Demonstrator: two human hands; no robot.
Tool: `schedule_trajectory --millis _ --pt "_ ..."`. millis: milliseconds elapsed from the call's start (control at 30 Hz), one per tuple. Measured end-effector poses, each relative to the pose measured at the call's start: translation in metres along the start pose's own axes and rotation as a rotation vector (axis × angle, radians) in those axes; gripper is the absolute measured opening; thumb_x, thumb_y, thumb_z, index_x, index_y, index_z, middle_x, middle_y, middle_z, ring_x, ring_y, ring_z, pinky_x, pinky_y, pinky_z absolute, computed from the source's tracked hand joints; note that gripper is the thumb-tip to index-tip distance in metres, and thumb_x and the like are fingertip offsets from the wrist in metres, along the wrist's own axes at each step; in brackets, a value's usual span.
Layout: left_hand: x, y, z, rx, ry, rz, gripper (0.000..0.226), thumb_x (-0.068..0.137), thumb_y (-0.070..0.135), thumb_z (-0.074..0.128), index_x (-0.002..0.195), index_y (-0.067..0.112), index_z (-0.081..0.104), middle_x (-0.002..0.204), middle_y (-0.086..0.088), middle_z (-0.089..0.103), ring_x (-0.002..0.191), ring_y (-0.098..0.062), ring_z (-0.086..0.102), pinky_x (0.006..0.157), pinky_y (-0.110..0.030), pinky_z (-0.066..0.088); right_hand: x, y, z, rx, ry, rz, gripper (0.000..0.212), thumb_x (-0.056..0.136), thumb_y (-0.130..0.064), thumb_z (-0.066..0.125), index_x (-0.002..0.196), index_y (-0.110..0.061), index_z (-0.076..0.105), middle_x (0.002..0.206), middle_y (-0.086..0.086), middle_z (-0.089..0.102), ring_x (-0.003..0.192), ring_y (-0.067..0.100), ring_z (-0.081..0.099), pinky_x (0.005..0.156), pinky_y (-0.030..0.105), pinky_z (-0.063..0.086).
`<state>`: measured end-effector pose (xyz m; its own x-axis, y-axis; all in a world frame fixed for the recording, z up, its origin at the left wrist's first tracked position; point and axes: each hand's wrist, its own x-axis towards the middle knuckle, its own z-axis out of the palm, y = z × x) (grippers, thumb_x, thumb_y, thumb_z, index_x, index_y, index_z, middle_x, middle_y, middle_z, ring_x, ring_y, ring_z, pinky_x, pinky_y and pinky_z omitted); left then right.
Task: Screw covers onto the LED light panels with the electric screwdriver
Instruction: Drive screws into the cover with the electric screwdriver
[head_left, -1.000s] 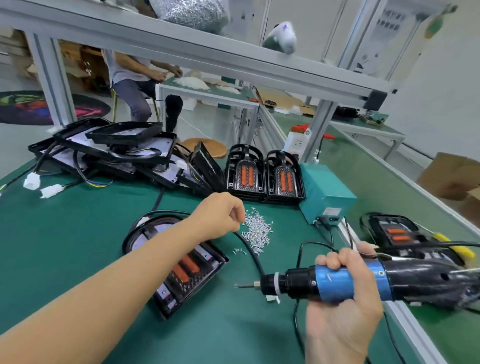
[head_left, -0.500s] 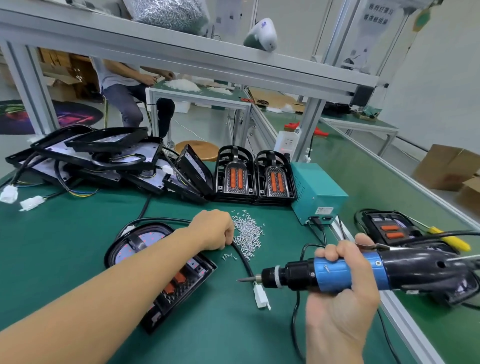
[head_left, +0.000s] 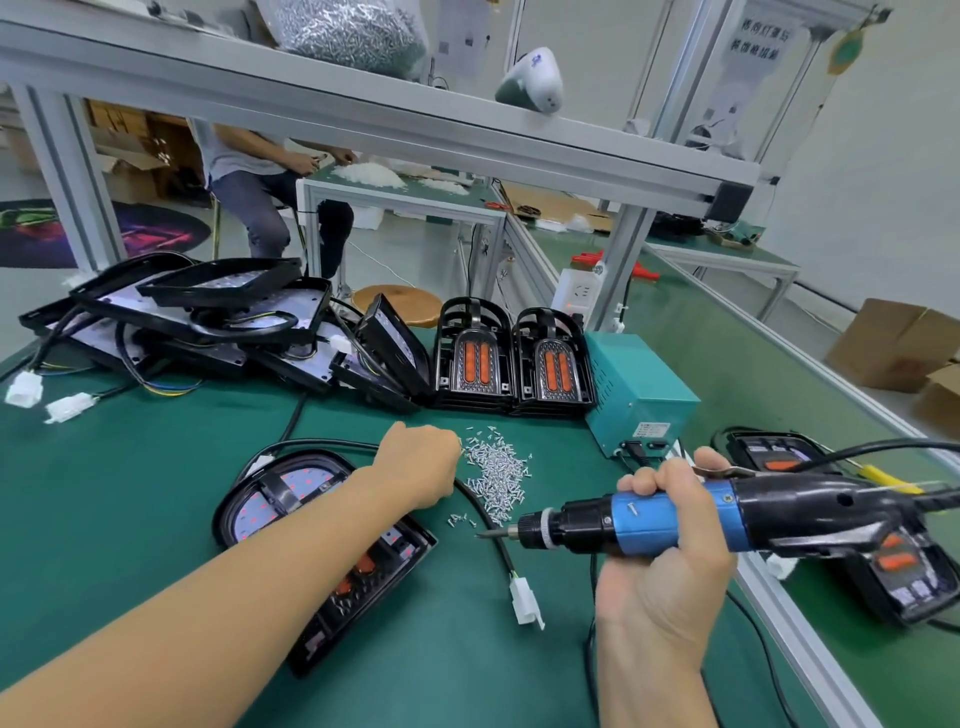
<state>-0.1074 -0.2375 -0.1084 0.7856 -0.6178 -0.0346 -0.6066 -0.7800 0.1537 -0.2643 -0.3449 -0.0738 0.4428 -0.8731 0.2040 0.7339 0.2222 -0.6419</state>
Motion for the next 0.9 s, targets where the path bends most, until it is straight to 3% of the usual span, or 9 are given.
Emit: schedule_trajectory --millis 100,200,367,533,667,767,900 --pt "-0.011 -0.01 -0.01 -0.52 -0.002 -0.04 0.007 0.081 0.008 0.066 0.078 0.011 0.072 0.071 0.008 0.067 0.066 -0.007 0.059 0.066 -0.021 0.045 0.0 -0.006 0.002 0.026 -0.007 -0.001 0.026 0.078 0.001 0.058 0.09 -0.022 0.056 0.062 -0.008 0.051 0.055 0.009 0.053 0.065 0.021 0.05" --pt "-0.037 -0.021 -0.016 -1.0 0.076 -0.062 0.009 0.075 0.006 0.077 0.073 0.014 0.073 0.066 0.003 0.069 0.06 -0.004 0.059 0.063 -0.016 0.044 -0.001 -0.012 0.006 0.054 -0.023 -0.001 0.031 0.087 0.007 0.05 0.089 -0.023 0.057 0.061 -0.009 0.051 0.054 0.007 0.052 0.064 0.019 0.05" --pt "-0.079 -0.032 -0.012 -1.458 0.115 -0.107 0.012 0.072 0.001 0.076 0.072 0.013 0.075 0.075 -0.008 0.073 0.063 -0.006 0.062 0.058 -0.013 0.047 -0.009 -0.02 0.024 0.154 -0.092 0.063 0.024 0.073 -0.004 0.057 0.086 -0.025 0.056 0.061 -0.01 0.049 0.055 0.006 0.05 0.065 0.02 0.049" --pt "-0.11 -0.043 -0.011 -1.585 0.131 -0.155 0.031 0.053 0.015 0.086 0.082 0.017 0.078 0.084 -0.014 0.074 0.077 -0.018 0.064 0.063 -0.021 0.053 -0.023 -0.018 0.046 0.21 -0.161 0.096 0.023 0.072 -0.006 0.057 0.088 -0.023 0.055 0.06 -0.01 0.05 0.054 0.006 0.05 0.063 0.019 0.049" --pt "-0.127 -0.05 -0.008 -1.613 0.185 -0.169 0.012 0.071 0.01 0.073 0.083 0.008 0.076 0.082 -0.016 0.073 0.069 -0.018 0.059 0.059 -0.019 0.052 -0.034 -0.012 0.06 0.215 -0.202 0.123 0.024 0.073 -0.006 0.056 0.089 -0.023 0.054 0.059 -0.01 0.05 0.055 0.006 0.05 0.065 0.019 0.048" --pt "-0.138 -0.053 -0.009 -1.606 0.193 -0.139 0.016 0.068 0.016 0.073 0.08 0.006 0.075 0.077 -0.015 0.072 0.059 -0.019 0.064 0.05 -0.021 0.051 -0.041 -0.007 0.068 0.216 -0.229 0.143 0.024 0.073 -0.005 0.056 0.089 -0.023 0.054 0.06 -0.01 0.05 0.054 0.007 0.05 0.065 0.02 0.048" --pt "-0.149 -0.059 -0.009 -1.572 0.212 -0.087 0.006 0.077 0.01 0.069 0.075 0.009 0.075 0.072 -0.011 0.07 0.057 -0.02 0.066 0.055 -0.017 0.049 -0.048 -0.004 0.077 0.209 -0.264 0.154 0.023 0.074 -0.006 0.056 0.089 -0.023 0.054 0.059 -0.01 0.05 0.053 0.006 0.05 0.064 0.019 0.048"
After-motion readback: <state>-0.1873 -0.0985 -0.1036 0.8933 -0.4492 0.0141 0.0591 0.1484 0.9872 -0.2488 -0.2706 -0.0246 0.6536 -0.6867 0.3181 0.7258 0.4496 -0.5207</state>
